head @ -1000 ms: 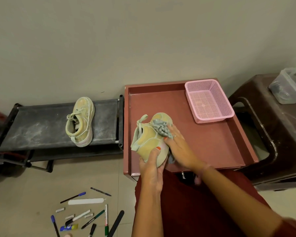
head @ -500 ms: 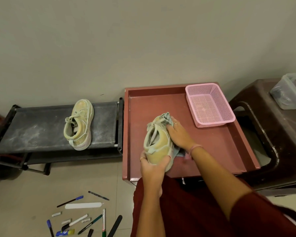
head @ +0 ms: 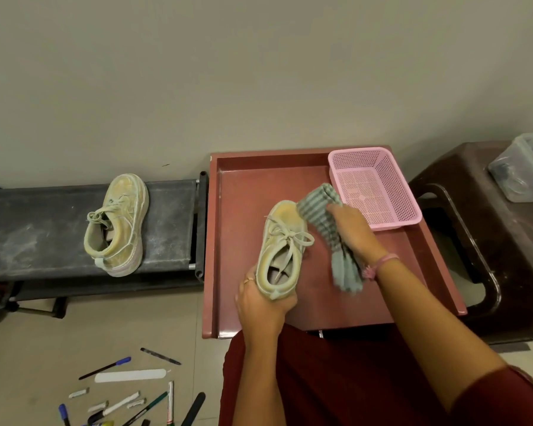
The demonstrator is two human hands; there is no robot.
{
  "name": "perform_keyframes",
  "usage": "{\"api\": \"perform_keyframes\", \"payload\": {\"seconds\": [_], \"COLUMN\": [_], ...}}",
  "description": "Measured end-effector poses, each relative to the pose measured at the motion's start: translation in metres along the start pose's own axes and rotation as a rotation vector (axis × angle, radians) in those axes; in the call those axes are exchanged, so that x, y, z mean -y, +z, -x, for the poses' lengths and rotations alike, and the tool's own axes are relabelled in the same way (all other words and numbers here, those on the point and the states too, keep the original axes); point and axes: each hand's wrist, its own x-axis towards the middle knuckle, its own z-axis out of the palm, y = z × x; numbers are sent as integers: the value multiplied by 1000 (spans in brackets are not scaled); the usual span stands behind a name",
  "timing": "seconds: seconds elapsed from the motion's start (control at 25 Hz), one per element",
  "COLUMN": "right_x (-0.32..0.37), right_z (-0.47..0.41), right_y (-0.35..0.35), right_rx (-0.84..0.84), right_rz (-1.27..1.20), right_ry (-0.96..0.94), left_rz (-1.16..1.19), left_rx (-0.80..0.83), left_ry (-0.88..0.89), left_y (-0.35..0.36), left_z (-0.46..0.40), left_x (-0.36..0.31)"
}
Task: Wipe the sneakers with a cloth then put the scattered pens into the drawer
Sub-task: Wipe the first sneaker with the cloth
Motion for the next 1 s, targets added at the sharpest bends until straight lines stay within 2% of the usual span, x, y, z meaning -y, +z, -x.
{"api": "perform_keyframes", "payload": {"seconds": [0.08, 0.16, 0.28, 0.4, 0.48, 0.6, 0.64, 0.76, 0.84, 0.92, 1.0], "right_x": [6, 7, -2, -10, -11, -2, 0, -5, -9, -11, -8], "right_z": [-12, 0, 38, 44, 18, -23, -30, -27, -23, -34, -42], "right_y": [13, 36, 46, 26, 16, 19, 23, 45, 40, 22, 11], "right_rx": [52, 244, 343, 267, 62, -114, -80, 286, 447, 444, 314], "right_rz": [56, 97, -162, -422, -532, -308, -181, 169, 345, 400, 301], "right_ry": [-84, -156, -70, -58, -15, -63, -117, -310, -459, -520, -431], "left_rz": [10, 81, 173, 224, 224, 146, 101, 27, 3, 13, 20], "left_rx": [-17, -16, -27, -25, -32, -61, -68, -87, -97, -91, -98], "left_ry": [34, -20, -95, -108, -84, 34, 87, 160, 193, 203, 194], "left_y": [2, 1, 1, 2, 4, 8, 9, 11, 13, 15, 16], "left_z": [-3, -2, -7, -8, -8, -9, -10, -10, -11, -10, -9], "left_x": [4, 3, 9, 9, 9, 7, 7, 6, 8, 9, 7]}}
